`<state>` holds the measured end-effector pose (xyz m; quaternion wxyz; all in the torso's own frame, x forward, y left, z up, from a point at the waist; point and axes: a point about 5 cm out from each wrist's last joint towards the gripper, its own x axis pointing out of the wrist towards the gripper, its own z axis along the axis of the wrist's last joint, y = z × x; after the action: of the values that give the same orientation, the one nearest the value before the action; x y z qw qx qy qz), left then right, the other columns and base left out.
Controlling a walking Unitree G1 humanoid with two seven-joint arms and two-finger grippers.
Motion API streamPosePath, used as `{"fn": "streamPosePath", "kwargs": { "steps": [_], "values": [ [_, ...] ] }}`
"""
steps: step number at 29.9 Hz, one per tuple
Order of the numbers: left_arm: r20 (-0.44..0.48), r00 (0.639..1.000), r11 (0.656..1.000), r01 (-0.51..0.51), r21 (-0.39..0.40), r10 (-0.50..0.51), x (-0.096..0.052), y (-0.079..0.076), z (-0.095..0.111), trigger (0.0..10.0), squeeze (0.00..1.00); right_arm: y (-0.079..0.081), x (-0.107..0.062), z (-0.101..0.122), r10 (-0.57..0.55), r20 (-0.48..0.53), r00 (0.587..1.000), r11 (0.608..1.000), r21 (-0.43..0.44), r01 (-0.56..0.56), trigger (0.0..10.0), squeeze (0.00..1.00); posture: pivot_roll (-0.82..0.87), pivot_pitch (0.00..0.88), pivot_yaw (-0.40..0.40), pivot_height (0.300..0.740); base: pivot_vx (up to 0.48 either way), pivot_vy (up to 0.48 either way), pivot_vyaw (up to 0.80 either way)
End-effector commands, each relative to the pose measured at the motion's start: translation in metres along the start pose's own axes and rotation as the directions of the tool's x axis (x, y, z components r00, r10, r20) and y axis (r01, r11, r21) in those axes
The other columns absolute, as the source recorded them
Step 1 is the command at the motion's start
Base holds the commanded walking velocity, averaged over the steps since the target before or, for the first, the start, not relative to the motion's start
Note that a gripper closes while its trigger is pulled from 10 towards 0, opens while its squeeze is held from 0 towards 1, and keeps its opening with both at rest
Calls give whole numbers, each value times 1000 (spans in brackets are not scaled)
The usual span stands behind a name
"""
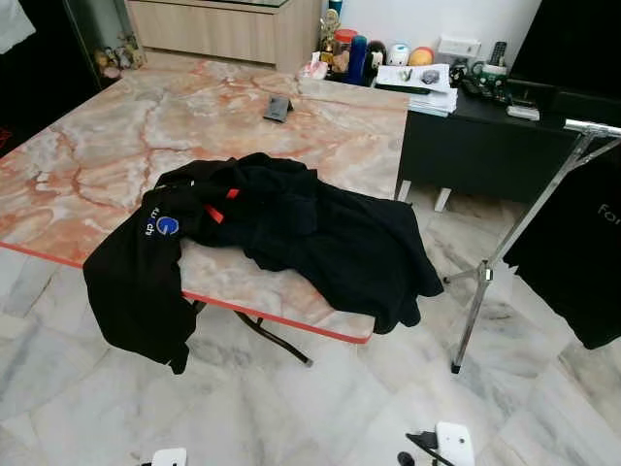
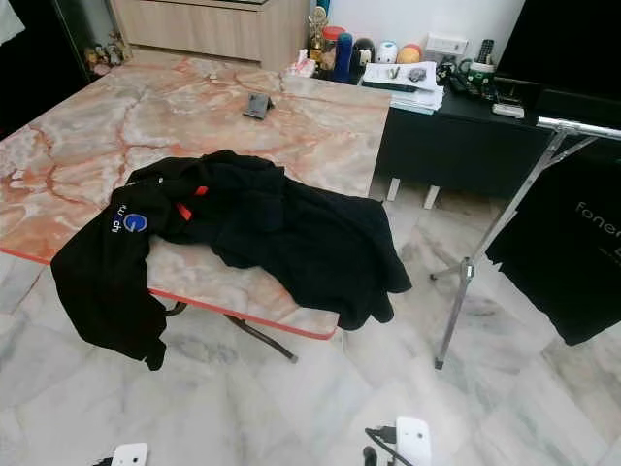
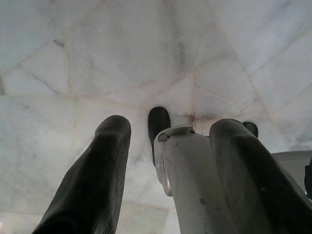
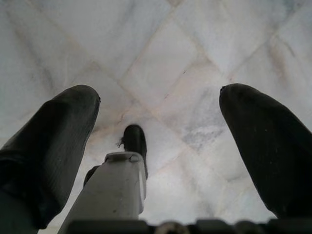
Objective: Hang hanger
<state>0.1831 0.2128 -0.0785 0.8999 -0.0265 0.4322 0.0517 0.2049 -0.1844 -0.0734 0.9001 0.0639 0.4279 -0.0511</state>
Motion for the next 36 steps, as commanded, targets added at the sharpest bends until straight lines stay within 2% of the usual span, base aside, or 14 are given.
{"fn": "streamPosePath", "kwargs": {
  "steps": [1, 13, 19, 28, 36],
  "values": [
    [-33, 999, 1000, -12, 17, 13, -2, 2, -11, 10000, 0, -12, -3, -11, -22, -26, 999, 1000, 20, 22, 10000, 0, 9, 133, -33, 740, 0, -311, 0],
    [-23, 1000, 1000, -16, 8, 16, -1, 1, -7, 10000, 0, -13, -4, -14, -30, -33, 999, 999, 31, 31, 10000, 0, 12, 143, -37, 740, 0, -289, 0],
    [-24, 1000, 1000, -17, 4, 17, -2, 0, -9, 10000, 0, -4, -3, -14, -21, -37, 999, 999, 31, 22, 10000, 0, 12, 150, -39, 740, 0, -277, -643],
    [-18, 1000, 1000, -13, 1, 13, -1, -2, -7, 10000, 0, 1, -2, -12, -20, -22, 1000, 999, 31, 20, 10000, 0, 9, 157, -40, 740, 0, -283, 0],
    [-17, 1000, 1000, -10, 1, 10, -1, -3, -6, 10000, 0, -5, -3, -12, -30, -23, 999, 999, 35, 31, 10000, 0, 7, 161, -40, 740, 0, -285, 0]
  ]
}}
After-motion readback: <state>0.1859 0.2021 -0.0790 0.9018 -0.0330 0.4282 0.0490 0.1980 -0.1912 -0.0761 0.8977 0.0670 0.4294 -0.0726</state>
